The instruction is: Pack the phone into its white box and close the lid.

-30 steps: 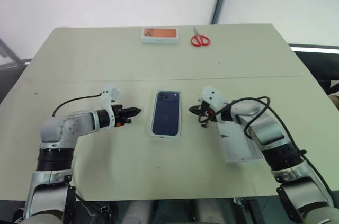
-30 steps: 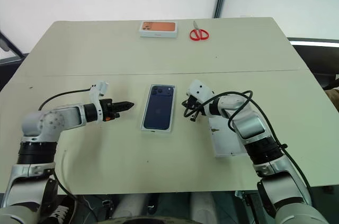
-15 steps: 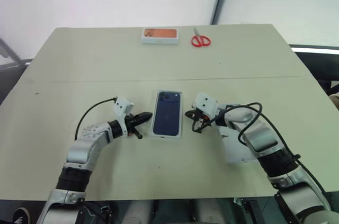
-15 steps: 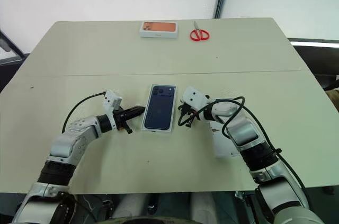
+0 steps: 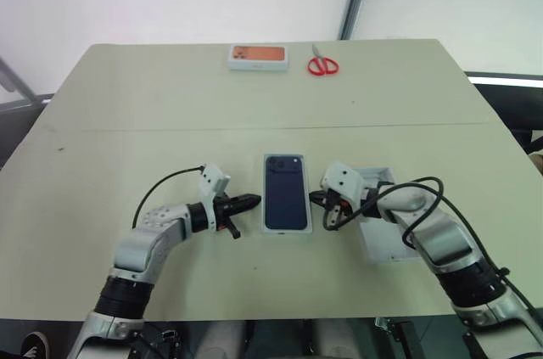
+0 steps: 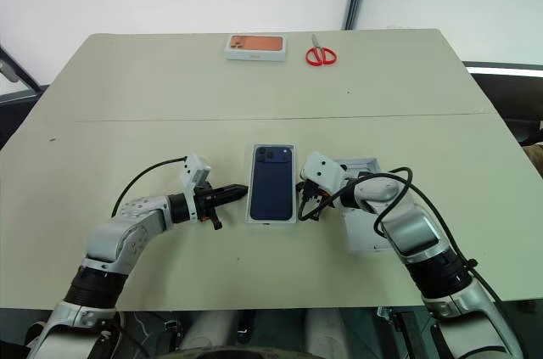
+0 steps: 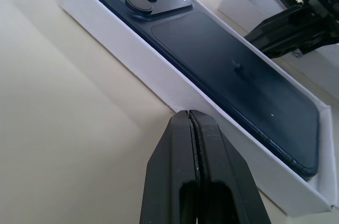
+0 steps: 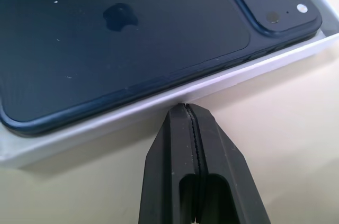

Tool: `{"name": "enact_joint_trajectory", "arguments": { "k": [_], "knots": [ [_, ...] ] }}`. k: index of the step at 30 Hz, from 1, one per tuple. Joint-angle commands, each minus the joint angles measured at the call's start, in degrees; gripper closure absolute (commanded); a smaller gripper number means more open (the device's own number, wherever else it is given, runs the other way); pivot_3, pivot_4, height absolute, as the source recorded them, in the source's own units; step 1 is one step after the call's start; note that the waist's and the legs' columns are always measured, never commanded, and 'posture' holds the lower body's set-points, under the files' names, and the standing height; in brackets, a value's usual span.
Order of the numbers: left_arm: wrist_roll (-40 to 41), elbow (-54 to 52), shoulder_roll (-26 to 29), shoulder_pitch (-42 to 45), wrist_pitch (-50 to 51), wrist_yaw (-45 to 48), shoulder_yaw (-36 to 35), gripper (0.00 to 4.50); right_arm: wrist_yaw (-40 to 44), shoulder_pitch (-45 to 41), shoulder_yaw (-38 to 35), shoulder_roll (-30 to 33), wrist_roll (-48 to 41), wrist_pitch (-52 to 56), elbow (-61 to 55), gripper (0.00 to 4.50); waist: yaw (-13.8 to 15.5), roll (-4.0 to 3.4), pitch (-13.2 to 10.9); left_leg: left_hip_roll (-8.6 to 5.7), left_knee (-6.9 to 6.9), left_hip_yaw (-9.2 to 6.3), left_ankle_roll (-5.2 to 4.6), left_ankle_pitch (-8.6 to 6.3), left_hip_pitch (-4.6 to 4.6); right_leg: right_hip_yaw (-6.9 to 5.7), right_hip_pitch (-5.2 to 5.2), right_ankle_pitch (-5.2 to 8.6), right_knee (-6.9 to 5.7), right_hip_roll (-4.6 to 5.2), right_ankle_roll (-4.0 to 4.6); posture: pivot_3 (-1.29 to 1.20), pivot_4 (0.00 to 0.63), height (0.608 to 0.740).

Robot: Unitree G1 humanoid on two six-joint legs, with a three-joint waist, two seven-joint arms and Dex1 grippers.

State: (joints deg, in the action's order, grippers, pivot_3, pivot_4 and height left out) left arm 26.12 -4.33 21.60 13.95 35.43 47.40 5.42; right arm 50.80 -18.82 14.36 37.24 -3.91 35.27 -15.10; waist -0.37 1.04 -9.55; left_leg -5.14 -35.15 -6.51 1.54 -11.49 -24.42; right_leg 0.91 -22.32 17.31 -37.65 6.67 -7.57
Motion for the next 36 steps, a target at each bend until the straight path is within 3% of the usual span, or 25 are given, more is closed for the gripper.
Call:
{"name": "enact_joint_trajectory", "arguments": {
  "k": [1,16,28,36],
  "knots": [
    [1.23,-2.24,-1.52,0.53,0.14,0.57,1.6,4.45,1.17,2.27,-0.78,1.77,-1.93,2.26,-4.58,4.5,0.03,0.0,0.0,0.0,0.0,0.0,0.0,0.0,0.0,0.0,0.01,0.0,0.01,0.0,0.0,0.0,0.15,0.74],
    [1.58,-2.24,-6.27,0.95,2.04,0.15,3.91,4.45,-0.47,8.89,-6.52,8.26,-3.61,4.07,-7.87,4.5,1.21,0.01,0.0,-0.03,-0.09,-0.03,-0.05,-0.03,0.01,-0.07,0.18,0.0,0.14,0.07,0.0,0.0,0.15,0.74],
    [0.48,-1.06,-4.87,2.11,0.84,0.35,2.75,4.45,1.18,8.16,-6.75,10.74,-5.42,5.14,-8.8,4.5,1.13,0.01,-0.01,-0.02,-0.08,-0.03,-0.06,-0.03,0.0,-0.09,0.17,0.0,0.16,0.06,0.0,0.0,0.15,0.74],
    [1.15,-2.05,0.79,1.44,-1.32,2.26,-1.63,4.45,2.15,8.45,-11.36,14.46,-7.78,5.87,-10.72,4.5,1.07,0.01,-0.02,0.01,-0.06,-0.03,-0.06,-0.03,-0.02,-0.09,0.12,0.0,0.16,0.04,0.0,0.0,0.15,0.74]
  ]
}}
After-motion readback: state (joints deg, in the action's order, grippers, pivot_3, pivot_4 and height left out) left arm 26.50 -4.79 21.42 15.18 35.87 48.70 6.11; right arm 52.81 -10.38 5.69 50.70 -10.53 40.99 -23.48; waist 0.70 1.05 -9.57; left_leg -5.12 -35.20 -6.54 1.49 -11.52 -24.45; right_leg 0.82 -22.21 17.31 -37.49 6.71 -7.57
